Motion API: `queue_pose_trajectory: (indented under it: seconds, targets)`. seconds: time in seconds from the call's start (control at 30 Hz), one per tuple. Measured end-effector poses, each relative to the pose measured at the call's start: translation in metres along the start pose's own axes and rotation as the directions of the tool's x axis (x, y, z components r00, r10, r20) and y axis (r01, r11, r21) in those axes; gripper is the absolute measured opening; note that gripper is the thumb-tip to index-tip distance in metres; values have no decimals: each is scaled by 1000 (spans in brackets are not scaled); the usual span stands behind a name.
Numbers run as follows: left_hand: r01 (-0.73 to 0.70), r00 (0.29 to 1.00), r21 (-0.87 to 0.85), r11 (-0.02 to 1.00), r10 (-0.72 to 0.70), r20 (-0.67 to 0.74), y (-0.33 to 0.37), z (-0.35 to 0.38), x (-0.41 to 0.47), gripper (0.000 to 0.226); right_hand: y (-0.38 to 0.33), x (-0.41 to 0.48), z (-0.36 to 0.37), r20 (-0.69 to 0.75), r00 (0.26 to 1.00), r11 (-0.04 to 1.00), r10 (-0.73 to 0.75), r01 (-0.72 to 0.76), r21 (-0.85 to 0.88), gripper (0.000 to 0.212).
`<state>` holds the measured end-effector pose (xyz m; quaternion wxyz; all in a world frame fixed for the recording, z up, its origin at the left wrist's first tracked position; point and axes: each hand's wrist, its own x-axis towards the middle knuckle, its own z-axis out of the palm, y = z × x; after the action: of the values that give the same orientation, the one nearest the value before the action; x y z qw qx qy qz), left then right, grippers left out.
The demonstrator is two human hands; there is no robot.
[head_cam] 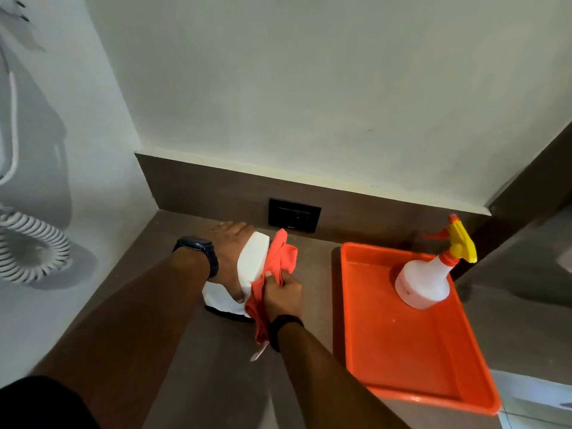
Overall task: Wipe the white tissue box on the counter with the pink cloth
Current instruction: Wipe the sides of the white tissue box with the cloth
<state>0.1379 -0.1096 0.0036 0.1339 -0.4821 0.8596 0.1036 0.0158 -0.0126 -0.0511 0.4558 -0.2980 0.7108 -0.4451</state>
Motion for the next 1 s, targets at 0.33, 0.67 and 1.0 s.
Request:
queue_pose_trajectory:
  seconds: [0.33,0.67,1.0]
  targets:
    - [-32,999,37,999,34,-35,0,-3,-4,133,-4,5,4,-46,997,998,63,-61,34,28]
    - [-42,999,33,999,43,-22,-3,2,-5,138,-3,2,6,-61,998,995,0,7,102,23]
    - [-33,999,-21,999,33,-23,-4,3,-3,132,-20,0,14,-89,978,982,187,-186,16,37]
